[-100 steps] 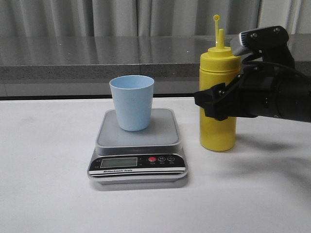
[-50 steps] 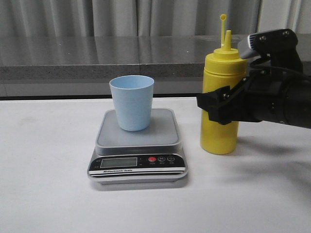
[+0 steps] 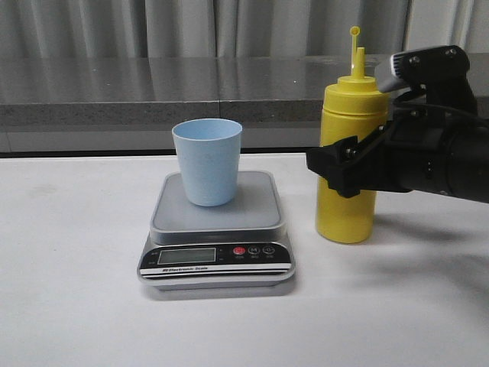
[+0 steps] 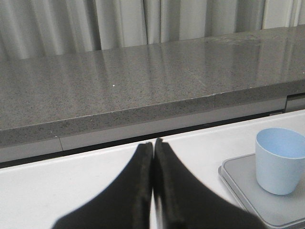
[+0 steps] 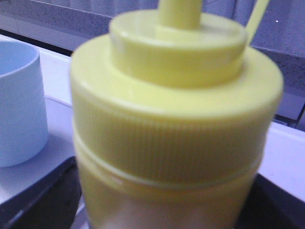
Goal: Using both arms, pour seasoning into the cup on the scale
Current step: 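Lower the yellow bottle back onto the table beside the scale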
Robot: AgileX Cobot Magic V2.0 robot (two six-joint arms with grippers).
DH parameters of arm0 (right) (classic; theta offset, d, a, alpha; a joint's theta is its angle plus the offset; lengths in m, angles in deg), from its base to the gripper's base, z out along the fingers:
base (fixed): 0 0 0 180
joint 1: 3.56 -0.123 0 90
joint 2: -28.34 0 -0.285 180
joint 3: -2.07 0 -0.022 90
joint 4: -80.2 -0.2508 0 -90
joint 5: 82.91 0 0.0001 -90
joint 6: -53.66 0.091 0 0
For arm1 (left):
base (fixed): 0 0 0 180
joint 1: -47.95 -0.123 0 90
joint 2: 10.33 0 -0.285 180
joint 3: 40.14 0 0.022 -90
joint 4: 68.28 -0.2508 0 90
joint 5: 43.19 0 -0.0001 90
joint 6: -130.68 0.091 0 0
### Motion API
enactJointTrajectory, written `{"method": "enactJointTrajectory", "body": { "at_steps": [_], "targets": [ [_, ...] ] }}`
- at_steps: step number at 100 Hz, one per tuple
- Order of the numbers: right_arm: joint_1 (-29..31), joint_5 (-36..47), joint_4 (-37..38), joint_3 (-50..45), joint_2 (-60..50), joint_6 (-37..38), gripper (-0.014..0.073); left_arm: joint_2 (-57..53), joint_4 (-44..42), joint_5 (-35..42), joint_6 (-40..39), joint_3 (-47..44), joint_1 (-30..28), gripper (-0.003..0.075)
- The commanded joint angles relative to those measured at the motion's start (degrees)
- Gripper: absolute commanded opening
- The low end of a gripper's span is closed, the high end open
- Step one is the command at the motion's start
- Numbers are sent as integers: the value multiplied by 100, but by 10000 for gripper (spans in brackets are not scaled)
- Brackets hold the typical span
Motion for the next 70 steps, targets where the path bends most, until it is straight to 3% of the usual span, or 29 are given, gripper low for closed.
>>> {"method": "enactJointTrajectory", "body": {
  "at_steps": [1, 39, 70],
  "targets": [
    [37, 515, -88, 56, -234, -63, 600, 18, 33, 470, -17, 151, -18, -18],
    [37, 597, -146, 31, -234, -63, 600, 18, 33, 470, -17, 151, -18, -18],
    [37, 1063, -330, -521, -234, -63, 600, 18, 33, 470, -17, 151, -18, -18]
  ]
}}
